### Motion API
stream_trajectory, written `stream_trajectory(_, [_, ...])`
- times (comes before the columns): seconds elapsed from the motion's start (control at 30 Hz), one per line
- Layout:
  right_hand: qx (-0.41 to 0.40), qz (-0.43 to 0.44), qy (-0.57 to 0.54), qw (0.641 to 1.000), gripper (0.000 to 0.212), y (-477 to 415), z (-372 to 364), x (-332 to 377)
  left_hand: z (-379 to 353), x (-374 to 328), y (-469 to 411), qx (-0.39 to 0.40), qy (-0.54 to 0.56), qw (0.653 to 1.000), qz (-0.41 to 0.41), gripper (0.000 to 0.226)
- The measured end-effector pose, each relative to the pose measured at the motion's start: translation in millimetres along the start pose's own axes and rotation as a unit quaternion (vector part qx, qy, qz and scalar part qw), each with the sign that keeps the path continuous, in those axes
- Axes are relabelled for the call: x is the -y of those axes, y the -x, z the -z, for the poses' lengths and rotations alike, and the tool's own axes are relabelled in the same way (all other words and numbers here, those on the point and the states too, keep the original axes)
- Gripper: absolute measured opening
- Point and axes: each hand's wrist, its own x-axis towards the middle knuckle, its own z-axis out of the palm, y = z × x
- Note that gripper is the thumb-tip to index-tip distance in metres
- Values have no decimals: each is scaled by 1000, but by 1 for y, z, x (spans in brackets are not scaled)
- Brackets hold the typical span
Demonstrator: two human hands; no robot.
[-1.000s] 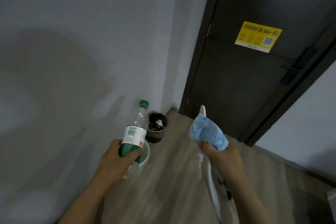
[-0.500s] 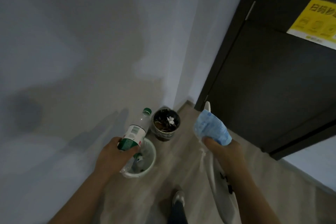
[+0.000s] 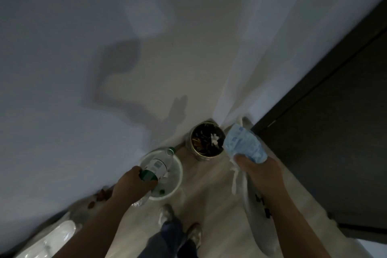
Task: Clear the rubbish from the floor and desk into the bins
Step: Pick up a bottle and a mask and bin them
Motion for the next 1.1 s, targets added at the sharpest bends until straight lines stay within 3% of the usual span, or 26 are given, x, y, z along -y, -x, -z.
stream_trajectory(0.33, [31, -76, 53, 995, 9, -68, -51, -27, -15, 15, -79, 2, -29, 999, 29, 49])
stream_trajectory(0.87, [100, -132, 114, 979, 14, -172, -108, -143, -97, 43, -187, -5, -43, 998, 33, 49])
stream_trajectory(1.1, [130, -161, 198, 958, 17, -233, -120, -202, -138, 29, -219, 26, -73, 995, 55, 65])
